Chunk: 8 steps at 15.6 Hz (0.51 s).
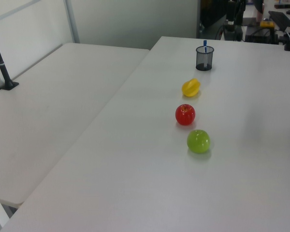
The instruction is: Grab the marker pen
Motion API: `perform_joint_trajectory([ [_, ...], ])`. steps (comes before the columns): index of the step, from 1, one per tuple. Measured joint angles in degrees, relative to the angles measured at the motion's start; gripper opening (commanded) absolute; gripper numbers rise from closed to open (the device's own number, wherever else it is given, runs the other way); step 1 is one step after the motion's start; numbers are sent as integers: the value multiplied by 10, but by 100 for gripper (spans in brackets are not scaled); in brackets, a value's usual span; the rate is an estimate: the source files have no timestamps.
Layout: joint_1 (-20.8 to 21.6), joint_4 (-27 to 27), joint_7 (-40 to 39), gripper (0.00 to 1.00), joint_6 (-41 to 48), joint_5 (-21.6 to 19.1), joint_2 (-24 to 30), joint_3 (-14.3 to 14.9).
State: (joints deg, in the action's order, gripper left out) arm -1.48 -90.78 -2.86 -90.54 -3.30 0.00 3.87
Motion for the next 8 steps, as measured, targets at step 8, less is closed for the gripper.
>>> perform_joint_trajectory([
  [8,0,1,0,100,0,7,0,0],
])
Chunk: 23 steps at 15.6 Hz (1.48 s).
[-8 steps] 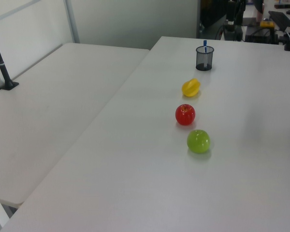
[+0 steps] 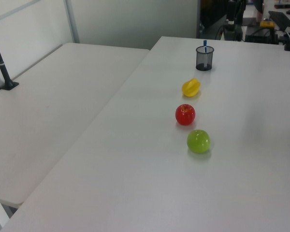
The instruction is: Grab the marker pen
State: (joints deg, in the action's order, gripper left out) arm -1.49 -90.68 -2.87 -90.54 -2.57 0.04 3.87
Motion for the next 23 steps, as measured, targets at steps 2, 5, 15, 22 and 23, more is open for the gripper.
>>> perform_joint_trajectory([
  [2,-1,0,0,100,0,1,0,0],
  [5,-7,0,0,100,0,1,0,0],
  [15,-5,1,-1,100,0,1,0,0],
  [22,13,2,-2,100,-2,1,3,17],
  [23,14,2,-2,100,-4,1,4,20],
])
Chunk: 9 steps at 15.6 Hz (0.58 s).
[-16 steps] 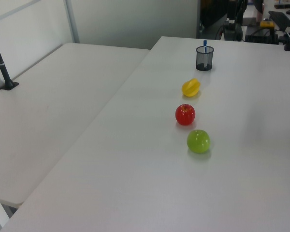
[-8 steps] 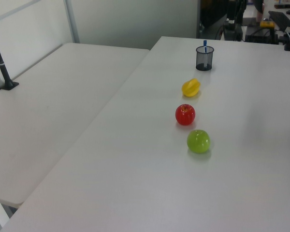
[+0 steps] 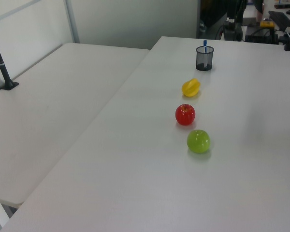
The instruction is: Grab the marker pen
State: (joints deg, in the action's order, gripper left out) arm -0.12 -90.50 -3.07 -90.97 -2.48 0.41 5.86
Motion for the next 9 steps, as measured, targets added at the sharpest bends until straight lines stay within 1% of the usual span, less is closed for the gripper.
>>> perform_joint_trajectory([
  [3,3,-1,0,100,-21,0,0,3],
  [7,3,-19,0,100,-99,0,-2,6],
  [9,3,-27,0,100,-135,0,-12,13],
])
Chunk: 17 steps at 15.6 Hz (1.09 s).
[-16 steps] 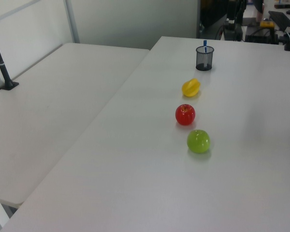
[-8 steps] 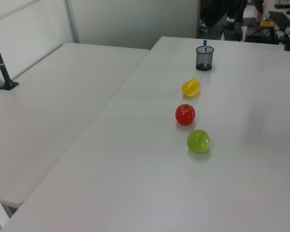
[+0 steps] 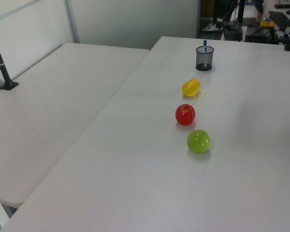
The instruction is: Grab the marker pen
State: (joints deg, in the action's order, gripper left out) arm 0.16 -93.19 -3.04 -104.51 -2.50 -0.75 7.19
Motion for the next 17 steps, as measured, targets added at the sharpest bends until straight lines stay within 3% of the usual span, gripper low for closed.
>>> perform_joint_trajectory([
  [6,1,-5,0,100,-94,-2,-50,35],
  [11,-15,-5,0,100,-237,-5,-104,81],
  [17,-85,-6,0,97,-401,-91,-173,87],
])
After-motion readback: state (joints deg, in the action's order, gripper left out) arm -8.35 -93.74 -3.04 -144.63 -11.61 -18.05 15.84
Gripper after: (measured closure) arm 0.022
